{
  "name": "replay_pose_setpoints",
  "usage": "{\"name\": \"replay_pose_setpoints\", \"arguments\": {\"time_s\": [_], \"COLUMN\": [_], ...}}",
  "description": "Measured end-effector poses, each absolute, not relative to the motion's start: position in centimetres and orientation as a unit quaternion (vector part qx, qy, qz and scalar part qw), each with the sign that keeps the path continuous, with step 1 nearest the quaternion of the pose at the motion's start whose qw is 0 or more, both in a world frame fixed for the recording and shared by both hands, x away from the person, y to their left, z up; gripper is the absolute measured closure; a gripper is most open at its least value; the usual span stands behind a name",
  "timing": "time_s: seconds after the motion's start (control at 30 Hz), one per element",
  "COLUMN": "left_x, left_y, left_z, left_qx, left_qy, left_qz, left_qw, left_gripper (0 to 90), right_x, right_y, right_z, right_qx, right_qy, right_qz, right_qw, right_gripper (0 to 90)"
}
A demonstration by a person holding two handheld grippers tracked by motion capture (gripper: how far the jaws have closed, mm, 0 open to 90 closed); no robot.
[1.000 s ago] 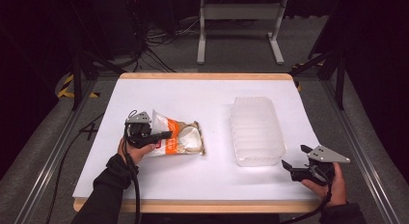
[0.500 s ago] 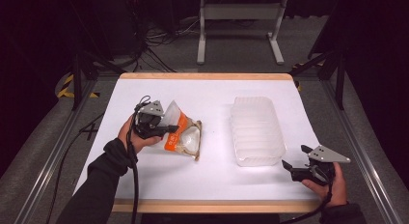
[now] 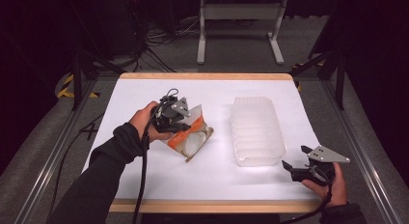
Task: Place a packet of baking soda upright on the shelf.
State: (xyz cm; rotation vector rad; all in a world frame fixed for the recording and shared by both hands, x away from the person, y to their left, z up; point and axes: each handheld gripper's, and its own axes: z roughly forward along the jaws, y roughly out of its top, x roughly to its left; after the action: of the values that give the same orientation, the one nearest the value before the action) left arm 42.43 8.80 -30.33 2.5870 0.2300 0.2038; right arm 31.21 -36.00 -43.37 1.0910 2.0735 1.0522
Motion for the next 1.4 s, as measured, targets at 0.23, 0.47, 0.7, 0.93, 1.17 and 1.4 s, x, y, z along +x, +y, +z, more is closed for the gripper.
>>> {"name": "replay_pose_setpoints", "arguments": {"time_s": [0.23,0.47,0.7,0.93,1.17,1.4], "left_x": [42.8,41.6,41.5,41.4,41.4,41.3], "left_y": [9.5,8.1,6.3,4.3,2.1,0.4], "left_z": [-30.8,-30.1,-28.3,-26.2,-25.8,-25.4], "left_qx": [0.951,0.958,0.960,0.952,0.945,0.937], "left_qy": [0.075,0.057,0.036,0.014,0.003,-0.007], "left_qz": [0.004,0.047,0.058,0.067,0.067,0.067], "left_qw": [0.300,0.276,0.272,0.299,0.321,0.342], "left_gripper": [89.6,89.8,89.7,89.7,89.8,89.8], "right_x": [31.1,31.2,31.2,31.1,31.1,31.1], "right_y": [-36.0,-35.9,-35.8,-35.9,-35.9,-36.0], "right_z": [-43.3,-43.3,-43.3,-43.3,-43.3,-43.3], "right_qx": [0.407,0.407,0.405,0.405,0.405,0.405], "right_qy": [0.774,0.775,0.777,0.776,0.775,0.775], "right_qz": [0.394,0.392,0.391,0.394,0.394,0.394], "right_qw": [0.284,0.283,0.282,0.282,0.282,0.283], "right_gripper": [10.4,10.4,10.4,10.4,10.4,10.4]}}
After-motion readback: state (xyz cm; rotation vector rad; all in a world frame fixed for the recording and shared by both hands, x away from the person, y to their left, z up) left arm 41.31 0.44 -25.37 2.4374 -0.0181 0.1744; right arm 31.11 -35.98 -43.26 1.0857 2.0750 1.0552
